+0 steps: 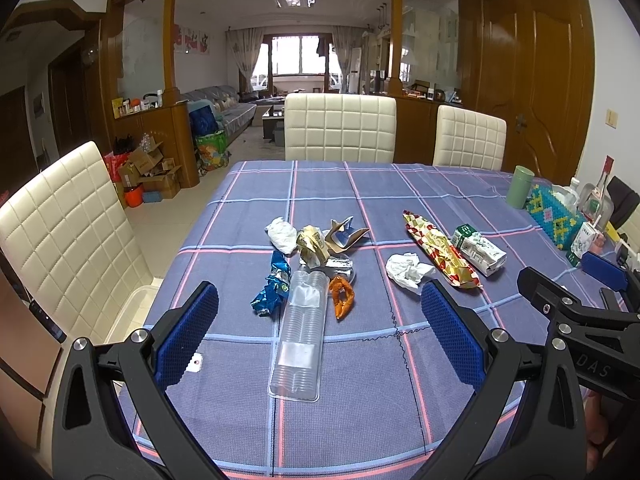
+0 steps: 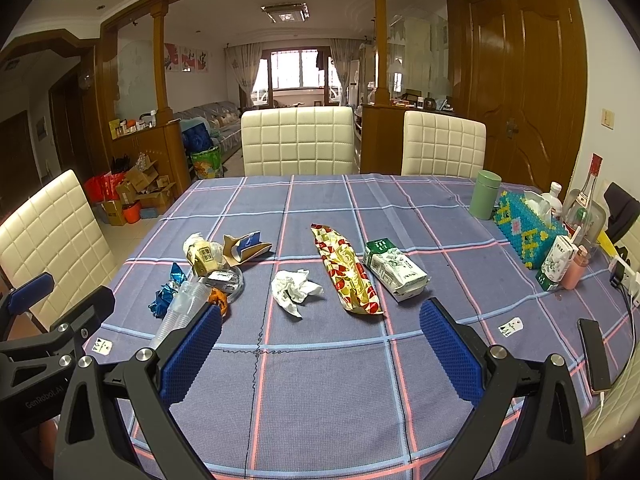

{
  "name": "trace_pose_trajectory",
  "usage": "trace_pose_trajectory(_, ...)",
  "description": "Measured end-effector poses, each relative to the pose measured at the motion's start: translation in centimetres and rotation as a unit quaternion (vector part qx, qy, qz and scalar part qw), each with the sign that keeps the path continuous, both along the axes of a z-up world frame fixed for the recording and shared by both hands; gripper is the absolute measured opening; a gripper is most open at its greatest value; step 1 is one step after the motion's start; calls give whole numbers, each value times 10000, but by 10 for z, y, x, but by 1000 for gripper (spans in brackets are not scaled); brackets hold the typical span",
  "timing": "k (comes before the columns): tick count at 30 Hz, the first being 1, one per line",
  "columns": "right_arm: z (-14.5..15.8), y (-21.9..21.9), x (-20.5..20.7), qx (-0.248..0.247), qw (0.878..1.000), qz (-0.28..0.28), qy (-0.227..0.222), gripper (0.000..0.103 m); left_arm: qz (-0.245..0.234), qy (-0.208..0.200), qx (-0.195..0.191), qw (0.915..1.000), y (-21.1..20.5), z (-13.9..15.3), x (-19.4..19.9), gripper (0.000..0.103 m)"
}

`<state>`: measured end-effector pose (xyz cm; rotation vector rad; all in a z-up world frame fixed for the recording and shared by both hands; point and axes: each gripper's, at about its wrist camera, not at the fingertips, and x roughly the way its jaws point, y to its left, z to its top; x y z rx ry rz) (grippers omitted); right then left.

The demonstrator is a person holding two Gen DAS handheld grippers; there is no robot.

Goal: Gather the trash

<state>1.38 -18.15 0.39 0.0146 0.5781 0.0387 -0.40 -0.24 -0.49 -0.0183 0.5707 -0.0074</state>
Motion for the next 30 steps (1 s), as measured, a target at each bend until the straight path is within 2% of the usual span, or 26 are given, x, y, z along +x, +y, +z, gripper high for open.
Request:
trace_pose_trajectory(14,-3,-1,4,8,10000,4,48,97,5,33,0,10000,0,-2,1,100)
trace_pose_trajectory(22,-20,-5,26,-23,9994,-47,331,97,55,315,67,9995,3,-24,22,100)
trace_pose_trajectory(25,-35,-10,38,-61,9991,-161,393,97,-4,644,3,9979,9,-44,38,100)
trace_pose_trajectory(30,-78,-19,66,37,9944,-207,1036,97,-39,1388,-193,9901,20,-89,60,100)
